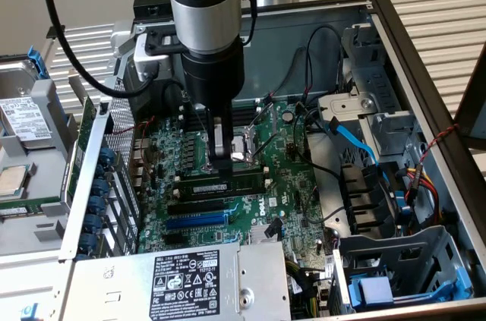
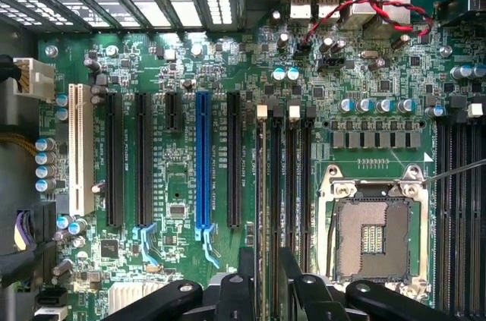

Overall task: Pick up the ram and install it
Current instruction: 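Press down the ram until it locks into place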

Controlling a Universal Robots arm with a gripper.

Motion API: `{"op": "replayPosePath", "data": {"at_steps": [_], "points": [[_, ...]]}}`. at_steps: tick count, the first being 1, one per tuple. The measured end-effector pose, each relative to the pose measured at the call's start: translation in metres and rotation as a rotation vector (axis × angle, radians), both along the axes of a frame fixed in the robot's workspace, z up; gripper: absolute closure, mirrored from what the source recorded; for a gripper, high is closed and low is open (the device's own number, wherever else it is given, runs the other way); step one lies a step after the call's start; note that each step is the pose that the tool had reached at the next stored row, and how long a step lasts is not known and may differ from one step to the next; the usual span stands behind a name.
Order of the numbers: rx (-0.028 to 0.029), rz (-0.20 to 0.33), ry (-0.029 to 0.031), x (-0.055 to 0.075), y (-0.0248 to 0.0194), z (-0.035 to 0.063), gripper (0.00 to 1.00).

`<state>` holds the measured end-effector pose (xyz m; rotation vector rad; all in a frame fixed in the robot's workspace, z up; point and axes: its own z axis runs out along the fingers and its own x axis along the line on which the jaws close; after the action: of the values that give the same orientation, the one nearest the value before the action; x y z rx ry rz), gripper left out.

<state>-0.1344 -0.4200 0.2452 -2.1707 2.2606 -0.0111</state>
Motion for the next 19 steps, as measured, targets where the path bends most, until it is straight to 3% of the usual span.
{"op": "replayPosePath", "data": {"at_steps": [2, 7, 16, 19], "points": [[-0.0001, 0.0, 0.0043, -0.0004, 0.0, 0.0001, 0.73], [-0.0001, 0.0, 0.0121, -0.0005, 0.0, 0.0001, 0.89], [0.0014, 0.0, 0.0247, -0.0004, 0.0029, -0.0031, 0.89], [0.0014, 0.0, 0.0351, -0.0004, 0.0031, -0.0046, 0.89]]}}
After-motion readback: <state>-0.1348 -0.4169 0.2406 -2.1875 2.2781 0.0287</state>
